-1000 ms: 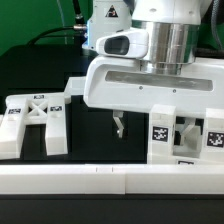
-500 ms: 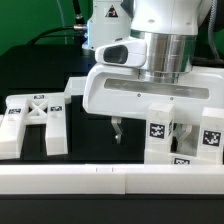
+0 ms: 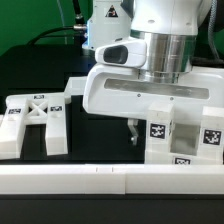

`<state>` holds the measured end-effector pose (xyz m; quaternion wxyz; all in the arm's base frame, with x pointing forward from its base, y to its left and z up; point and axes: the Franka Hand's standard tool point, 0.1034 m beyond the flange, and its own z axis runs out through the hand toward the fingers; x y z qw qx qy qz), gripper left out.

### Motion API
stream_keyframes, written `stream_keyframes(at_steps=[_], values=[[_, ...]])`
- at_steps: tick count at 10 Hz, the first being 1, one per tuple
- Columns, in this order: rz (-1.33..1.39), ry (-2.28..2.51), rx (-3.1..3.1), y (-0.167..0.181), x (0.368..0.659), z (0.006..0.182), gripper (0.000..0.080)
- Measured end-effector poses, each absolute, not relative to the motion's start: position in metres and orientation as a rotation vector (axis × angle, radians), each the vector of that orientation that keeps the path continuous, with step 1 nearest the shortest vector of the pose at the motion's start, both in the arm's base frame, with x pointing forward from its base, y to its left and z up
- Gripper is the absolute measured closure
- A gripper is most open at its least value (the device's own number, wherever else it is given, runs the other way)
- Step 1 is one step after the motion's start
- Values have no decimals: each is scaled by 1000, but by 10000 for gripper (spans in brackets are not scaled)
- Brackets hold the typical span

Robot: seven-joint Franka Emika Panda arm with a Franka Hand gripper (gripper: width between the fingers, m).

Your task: Assemble chair

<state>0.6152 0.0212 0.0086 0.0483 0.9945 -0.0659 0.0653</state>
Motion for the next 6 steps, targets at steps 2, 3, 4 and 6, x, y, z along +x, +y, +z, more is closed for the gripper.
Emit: stream_keyframes(at_steps=[2, 3, 4, 6], values=[[207, -196, 3034, 21, 617, 13, 756], [209, -188, 3034, 20, 617, 14, 756], [213, -162, 3038, 18, 618, 20, 761], [199, -142, 3050, 16, 617, 37, 764]])
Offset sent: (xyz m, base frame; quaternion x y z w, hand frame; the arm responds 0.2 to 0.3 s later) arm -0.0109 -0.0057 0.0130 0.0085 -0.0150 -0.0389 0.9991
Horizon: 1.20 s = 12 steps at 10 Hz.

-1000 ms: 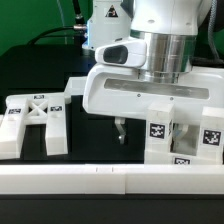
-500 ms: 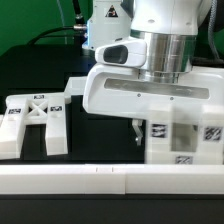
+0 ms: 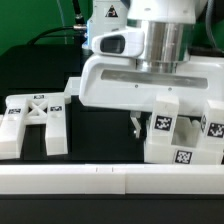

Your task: Assemble chair

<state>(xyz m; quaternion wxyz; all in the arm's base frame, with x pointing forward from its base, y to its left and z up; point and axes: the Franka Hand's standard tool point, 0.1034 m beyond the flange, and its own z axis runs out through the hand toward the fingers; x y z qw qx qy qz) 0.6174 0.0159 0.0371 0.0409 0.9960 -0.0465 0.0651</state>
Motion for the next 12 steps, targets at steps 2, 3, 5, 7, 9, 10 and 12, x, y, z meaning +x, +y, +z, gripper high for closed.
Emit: stream_keyframes(at_steps=[2, 3, 5, 7, 9, 10, 12], values=[[167, -135, 3071, 13, 620, 64, 764], [132, -148, 3079, 11, 621, 73, 764], [107, -153, 3081, 10, 623, 73, 764], [-108, -163, 3088, 9, 611, 71, 764], [-321, -108, 3082, 6, 614, 71, 764], [-454, -104, 3073, 3, 611, 75, 764], [-670, -116, 3038, -2, 606, 76, 764]])
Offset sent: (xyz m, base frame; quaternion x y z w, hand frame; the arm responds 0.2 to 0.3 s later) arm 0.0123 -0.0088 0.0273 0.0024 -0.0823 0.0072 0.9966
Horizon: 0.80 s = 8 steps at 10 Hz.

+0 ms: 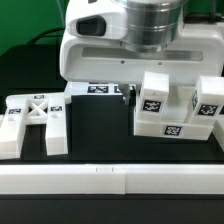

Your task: Assemble chair

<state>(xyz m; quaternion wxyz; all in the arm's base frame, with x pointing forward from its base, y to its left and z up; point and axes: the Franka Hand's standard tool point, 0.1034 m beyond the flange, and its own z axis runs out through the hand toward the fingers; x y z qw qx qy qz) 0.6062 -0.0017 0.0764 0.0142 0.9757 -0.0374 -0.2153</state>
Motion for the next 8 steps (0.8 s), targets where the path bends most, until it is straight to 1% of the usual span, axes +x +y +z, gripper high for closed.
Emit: stream_keyframes(at_steps=[2, 5, 6, 8], values=[[-823, -122, 2997, -5, 604, 72, 764], [-1170, -127, 2878, -12, 587, 67, 764], [-1225, -125, 2853, -14, 588, 66, 764], [-1306, -134, 2819, -14, 570, 74, 764]])
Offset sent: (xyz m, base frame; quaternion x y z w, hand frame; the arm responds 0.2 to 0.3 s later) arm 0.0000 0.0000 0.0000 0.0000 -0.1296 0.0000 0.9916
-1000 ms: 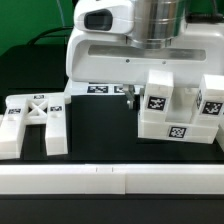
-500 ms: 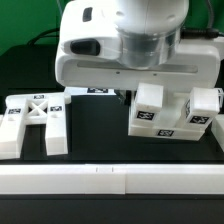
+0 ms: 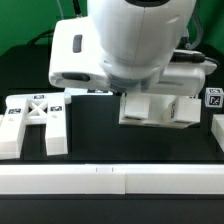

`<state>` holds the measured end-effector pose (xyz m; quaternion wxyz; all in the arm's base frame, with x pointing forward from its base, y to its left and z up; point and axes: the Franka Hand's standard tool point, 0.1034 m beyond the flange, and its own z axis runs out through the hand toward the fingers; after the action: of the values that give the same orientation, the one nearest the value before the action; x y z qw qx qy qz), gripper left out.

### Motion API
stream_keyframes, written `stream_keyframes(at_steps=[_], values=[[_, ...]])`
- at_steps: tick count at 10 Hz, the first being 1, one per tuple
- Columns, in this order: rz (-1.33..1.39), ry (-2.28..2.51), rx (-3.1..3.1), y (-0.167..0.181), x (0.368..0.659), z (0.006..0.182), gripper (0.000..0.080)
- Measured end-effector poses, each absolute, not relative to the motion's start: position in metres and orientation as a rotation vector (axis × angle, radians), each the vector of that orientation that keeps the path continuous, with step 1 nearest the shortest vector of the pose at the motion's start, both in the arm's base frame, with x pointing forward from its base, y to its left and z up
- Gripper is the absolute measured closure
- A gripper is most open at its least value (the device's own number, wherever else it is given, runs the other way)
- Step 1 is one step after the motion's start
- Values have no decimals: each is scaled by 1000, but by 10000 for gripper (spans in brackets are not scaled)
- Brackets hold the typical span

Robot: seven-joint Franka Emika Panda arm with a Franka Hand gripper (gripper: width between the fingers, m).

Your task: Assemble chair

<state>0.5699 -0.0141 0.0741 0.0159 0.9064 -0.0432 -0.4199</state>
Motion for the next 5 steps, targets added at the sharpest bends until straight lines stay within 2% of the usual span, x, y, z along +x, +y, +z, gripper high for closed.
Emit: stream_keyframes(at_steps=[1, 2, 3, 5], values=[[-1504, -180, 2720, -15, 546, 80, 764], [-1543, -176, 2689, -17, 546, 69, 764], [-1586, -176, 2666, -15, 538, 71, 764], [-1508, -177, 2708, -15, 536, 61, 764]])
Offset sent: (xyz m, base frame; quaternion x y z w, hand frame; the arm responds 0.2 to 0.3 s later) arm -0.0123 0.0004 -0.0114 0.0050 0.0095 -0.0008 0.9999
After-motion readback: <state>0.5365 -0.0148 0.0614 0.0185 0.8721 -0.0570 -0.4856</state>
